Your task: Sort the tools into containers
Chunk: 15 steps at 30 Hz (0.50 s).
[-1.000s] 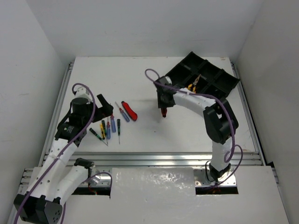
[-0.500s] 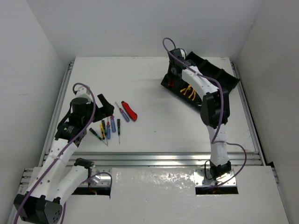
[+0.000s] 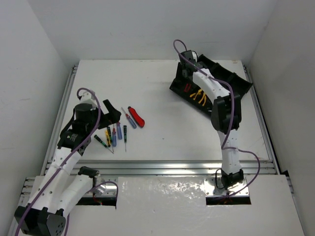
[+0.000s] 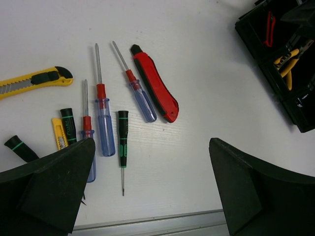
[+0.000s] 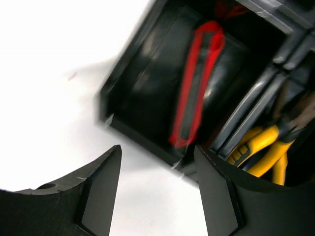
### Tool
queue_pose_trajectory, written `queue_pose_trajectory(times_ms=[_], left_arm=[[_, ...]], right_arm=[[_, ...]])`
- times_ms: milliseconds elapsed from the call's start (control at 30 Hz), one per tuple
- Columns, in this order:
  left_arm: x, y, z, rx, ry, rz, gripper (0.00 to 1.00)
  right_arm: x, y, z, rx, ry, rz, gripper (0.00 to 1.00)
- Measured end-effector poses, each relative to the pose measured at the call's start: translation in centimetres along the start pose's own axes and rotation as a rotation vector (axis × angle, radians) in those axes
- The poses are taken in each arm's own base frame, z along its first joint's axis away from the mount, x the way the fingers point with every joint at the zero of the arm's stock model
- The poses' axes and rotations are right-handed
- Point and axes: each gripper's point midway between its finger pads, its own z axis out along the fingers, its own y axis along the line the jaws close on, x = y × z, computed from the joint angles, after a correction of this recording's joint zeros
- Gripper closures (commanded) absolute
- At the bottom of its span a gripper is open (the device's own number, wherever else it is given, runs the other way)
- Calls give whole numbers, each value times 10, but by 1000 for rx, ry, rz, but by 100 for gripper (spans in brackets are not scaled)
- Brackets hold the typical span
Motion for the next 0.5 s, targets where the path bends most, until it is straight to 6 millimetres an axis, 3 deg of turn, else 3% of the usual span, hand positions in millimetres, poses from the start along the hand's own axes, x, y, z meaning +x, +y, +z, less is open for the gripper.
queue_pose_trajectory(times_ms=[133, 200, 233, 367, 433, 500], left_arm=[[-2, -1, -2, 8, -9, 0, 0], [-3, -1, -3, 7, -15, 0, 0], [-3, -1, -4, 4, -19, 0, 0], [-11, 0, -11, 0, -68, -5, 0], [-16, 0, -17, 4, -98, -9, 0], [-19, -1, -21, 10, -118, -10, 0]], right_arm=[[14, 41, -36, -161, -4, -118, 37], [29, 77, -56, -262, -6, -212, 36], [41, 104, -69, -327, -11, -277, 36], [112, 191, -101, -507, 11, -507, 38], [153, 218, -105, -560, 43, -595, 43], [184, 230, -100, -583, 78, -649, 43]])
